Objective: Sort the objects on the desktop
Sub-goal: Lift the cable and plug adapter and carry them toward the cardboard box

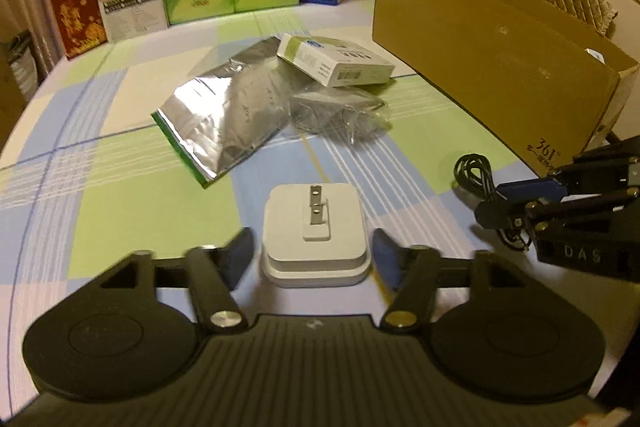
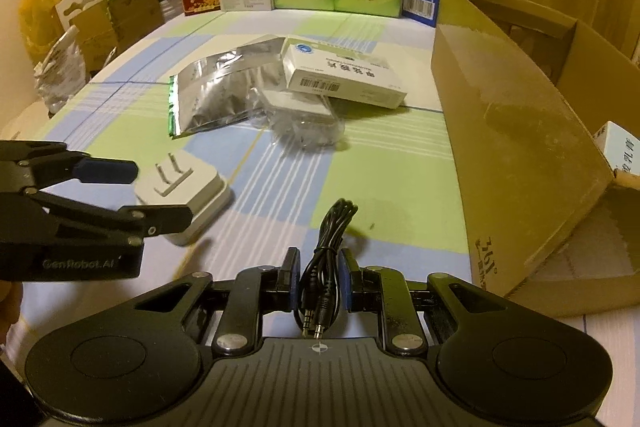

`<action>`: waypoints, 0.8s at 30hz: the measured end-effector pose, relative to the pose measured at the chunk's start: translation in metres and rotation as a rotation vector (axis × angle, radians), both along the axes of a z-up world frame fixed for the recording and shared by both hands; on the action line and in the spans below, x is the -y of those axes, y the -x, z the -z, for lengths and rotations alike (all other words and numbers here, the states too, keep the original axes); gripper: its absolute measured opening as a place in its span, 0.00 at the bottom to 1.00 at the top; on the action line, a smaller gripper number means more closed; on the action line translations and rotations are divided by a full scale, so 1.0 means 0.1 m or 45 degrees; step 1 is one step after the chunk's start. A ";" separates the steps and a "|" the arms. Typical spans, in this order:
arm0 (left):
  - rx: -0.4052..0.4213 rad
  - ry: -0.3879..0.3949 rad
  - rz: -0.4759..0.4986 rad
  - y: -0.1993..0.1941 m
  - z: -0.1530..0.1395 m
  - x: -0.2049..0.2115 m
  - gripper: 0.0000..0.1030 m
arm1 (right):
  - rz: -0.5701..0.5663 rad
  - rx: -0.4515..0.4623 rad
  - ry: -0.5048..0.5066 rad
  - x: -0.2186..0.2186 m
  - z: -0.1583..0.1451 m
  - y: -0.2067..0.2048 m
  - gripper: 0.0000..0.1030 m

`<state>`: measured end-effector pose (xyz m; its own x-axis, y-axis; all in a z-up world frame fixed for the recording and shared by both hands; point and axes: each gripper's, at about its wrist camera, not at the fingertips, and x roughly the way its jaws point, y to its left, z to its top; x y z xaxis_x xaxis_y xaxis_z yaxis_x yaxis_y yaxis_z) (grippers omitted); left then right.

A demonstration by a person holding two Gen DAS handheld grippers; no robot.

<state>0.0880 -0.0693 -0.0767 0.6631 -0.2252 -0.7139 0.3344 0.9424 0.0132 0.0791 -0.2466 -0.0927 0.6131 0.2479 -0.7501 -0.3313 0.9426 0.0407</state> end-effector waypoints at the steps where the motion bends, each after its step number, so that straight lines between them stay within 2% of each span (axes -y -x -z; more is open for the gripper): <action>1: 0.009 0.001 0.000 0.00 0.00 0.00 0.65 | 0.004 -0.001 -0.008 0.01 0.00 -0.01 0.16; 4: 0.010 0.007 -0.010 -0.04 0.02 0.01 0.66 | 0.016 -0.011 -0.010 0.03 0.02 -0.03 0.22; 6: -0.001 0.016 -0.018 -0.07 0.05 0.00 0.66 | 0.029 -0.012 -0.006 0.04 0.04 -0.04 0.35; 9: -0.017 0.025 -0.029 -0.11 0.08 0.00 0.67 | 0.049 -0.022 -0.014 0.06 0.08 -0.07 0.36; 12: -0.018 0.027 -0.031 -0.13 0.10 0.01 0.67 | 0.067 -0.033 -0.020 0.06 0.14 -0.12 0.36; 20: -0.036 0.024 -0.028 -0.19 0.17 0.04 0.68 | 0.031 0.037 0.033 -0.04 0.20 -0.16 0.35; 22: -0.043 0.031 -0.024 -0.20 0.18 0.04 0.68 | 0.033 0.039 0.030 -0.04 0.21 -0.16 0.28; 24: -0.047 0.029 -0.019 -0.20 0.18 0.06 0.68 | 0.039 0.040 0.030 -0.03 0.20 -0.16 0.16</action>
